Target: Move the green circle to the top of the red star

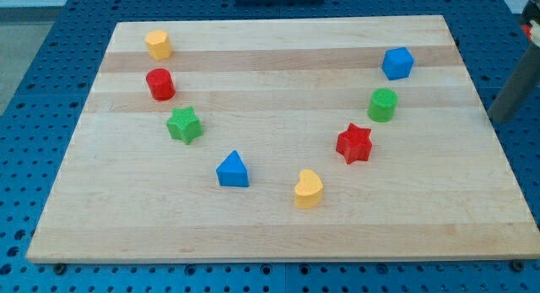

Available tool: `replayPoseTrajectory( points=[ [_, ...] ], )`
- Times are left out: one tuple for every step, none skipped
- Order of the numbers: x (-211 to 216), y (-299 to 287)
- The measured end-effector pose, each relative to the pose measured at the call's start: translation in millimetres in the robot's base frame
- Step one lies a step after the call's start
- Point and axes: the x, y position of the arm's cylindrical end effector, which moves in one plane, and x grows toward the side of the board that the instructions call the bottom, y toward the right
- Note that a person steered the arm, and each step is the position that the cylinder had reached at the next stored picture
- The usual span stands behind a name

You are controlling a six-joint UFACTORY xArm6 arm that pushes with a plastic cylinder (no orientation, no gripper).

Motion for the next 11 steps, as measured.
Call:
replayPoseTrajectory(
  points=[
    [0.4,0.0],
    [0.1,-0.1],
    [0.1,-0.1],
    [-1.4,-0.5],
    [-2.6,-0.5],
    [-2.7,0.5],
    [-23.3,-30.6],
    [-29.2,-83.2],
    [-16.6,-93.7],
    [-2.2,-95.1],
    [0.4,-123.8]
  ],
)
